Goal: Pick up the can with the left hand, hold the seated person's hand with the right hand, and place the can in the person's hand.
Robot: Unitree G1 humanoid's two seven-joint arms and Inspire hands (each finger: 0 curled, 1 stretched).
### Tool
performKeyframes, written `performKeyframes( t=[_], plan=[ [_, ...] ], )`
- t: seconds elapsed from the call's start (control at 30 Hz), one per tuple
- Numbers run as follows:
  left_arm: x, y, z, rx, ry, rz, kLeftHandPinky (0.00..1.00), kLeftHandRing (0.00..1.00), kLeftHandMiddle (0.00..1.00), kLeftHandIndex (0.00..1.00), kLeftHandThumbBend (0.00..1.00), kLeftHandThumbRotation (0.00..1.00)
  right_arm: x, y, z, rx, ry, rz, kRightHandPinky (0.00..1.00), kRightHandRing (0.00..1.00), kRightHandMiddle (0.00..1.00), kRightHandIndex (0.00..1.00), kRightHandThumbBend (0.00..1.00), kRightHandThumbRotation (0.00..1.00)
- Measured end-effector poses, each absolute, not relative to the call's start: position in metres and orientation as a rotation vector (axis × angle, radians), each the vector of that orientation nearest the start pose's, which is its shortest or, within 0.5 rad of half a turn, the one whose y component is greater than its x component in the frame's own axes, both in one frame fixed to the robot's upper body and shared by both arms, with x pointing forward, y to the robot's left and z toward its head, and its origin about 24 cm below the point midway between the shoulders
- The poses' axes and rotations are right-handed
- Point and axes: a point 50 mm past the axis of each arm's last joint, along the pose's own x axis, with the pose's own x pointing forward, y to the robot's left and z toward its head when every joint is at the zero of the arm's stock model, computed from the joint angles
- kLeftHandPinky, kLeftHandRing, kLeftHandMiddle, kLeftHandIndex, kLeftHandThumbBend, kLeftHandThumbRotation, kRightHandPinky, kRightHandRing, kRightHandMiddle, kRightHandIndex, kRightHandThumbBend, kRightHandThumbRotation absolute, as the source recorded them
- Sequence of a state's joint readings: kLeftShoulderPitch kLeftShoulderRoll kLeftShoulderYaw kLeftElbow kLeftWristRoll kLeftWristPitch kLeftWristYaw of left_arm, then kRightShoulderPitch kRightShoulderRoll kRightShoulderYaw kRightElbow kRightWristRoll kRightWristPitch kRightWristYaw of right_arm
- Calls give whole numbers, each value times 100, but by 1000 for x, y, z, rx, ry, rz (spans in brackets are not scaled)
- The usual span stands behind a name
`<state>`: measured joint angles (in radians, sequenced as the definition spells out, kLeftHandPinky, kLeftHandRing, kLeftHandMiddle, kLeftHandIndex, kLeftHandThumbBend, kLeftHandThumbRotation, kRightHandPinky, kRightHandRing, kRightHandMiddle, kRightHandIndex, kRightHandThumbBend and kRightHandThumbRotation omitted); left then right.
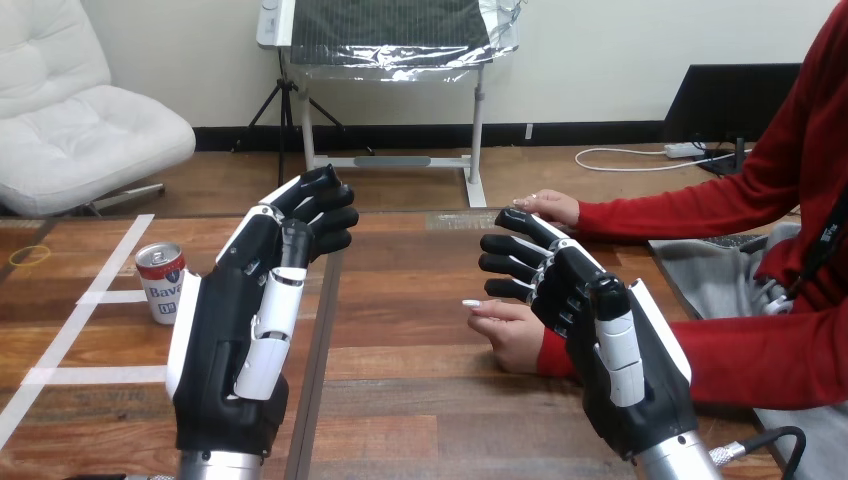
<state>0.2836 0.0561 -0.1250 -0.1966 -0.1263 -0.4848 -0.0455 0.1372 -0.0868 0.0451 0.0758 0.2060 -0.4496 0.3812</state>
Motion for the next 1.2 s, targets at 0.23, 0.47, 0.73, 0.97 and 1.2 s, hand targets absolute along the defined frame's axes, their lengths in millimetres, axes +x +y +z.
performKeyframes(
  t=[0.23,0.47,0.73,0.97,1.2],
  plan=[
    [190,146,71,-95,-402,-74,74,75,76,76,28,78,216,-151,37,68,-257,339,76,81,81,86,87,100],
    [190,146,71,-93,-396,-77,75,77,78,78,36,82,216,-151,38,62,-257,340,76,81,81,86,86,100],
    [192,146,68,-82,-359,-93,76,78,79,80,46,84,217,-151,38,63,-260,340,76,81,82,86,86,100],
    [197,150,68,-64,-329,-103,78,79,82,81,54,82,218,-150,39,62,-264,342,76,81,82,86,86,100],
    [217,160,78,-17,-322,-107,94,90,91,91,66,93,220,-150,41,62,-273,343,76,81,82,86,87,100]
  ],
)
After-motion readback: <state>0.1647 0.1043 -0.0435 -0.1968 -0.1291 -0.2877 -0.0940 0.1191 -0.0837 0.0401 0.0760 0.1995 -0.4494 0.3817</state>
